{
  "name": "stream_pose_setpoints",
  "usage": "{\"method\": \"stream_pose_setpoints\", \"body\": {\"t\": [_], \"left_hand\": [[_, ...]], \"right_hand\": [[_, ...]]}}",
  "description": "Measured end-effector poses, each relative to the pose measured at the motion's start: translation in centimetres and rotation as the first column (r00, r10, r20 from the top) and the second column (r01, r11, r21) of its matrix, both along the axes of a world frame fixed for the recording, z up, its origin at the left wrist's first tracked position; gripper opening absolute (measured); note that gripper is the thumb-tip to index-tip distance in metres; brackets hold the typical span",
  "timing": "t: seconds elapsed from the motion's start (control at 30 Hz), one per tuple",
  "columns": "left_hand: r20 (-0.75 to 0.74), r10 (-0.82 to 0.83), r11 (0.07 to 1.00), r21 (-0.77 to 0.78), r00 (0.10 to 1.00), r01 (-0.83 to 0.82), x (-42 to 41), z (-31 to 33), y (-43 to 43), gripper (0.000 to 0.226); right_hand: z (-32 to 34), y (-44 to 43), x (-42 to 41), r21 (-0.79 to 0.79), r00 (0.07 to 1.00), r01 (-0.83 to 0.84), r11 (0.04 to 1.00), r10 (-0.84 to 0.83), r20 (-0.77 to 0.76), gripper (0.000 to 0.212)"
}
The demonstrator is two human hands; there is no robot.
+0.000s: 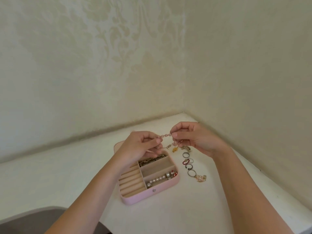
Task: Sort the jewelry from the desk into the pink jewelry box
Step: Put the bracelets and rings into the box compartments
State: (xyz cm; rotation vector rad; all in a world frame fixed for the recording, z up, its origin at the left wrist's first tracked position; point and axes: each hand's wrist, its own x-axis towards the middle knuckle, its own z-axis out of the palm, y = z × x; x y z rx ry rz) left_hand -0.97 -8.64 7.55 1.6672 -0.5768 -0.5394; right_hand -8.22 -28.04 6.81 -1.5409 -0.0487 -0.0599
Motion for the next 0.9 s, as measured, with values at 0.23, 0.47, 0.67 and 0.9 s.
{"method": "stream_pose_setpoints", "body": {"t": [0.23,0.47,0.67,0.9], "left_hand": [[0.366,0.129,0.950,0.221,0.922,-0.220,-1.4,-2.4,2.1,0.006],[0.623,-0.191,0.771,0.574,0.759,-0.276,-2.1,-3.1,2.9,0.011],[0.632,-0.299,0.635,0.691,0.715,-0.345,-2.7,-2.2,2.1,0.033],[0.629,-0.359,0.598,0.722,0.690,-0.347,-2.4,-2.2,1.8,0.016]], "right_hand": [[-0.6,1.5,0.2,-0.381,0.997,0.017,0.924,-0.047,-0.069,0.011],[-1.2,2.9,0.5,-0.655,0.994,-0.044,0.755,-0.036,-0.108,0.009],[-1.3,4.1,0.7,-0.767,0.995,-0.038,0.641,-0.046,-0.087,0.007],[-1.2,3.5,1.0,-0.797,0.982,0.118,0.592,-0.191,0.004,0.013]]}}
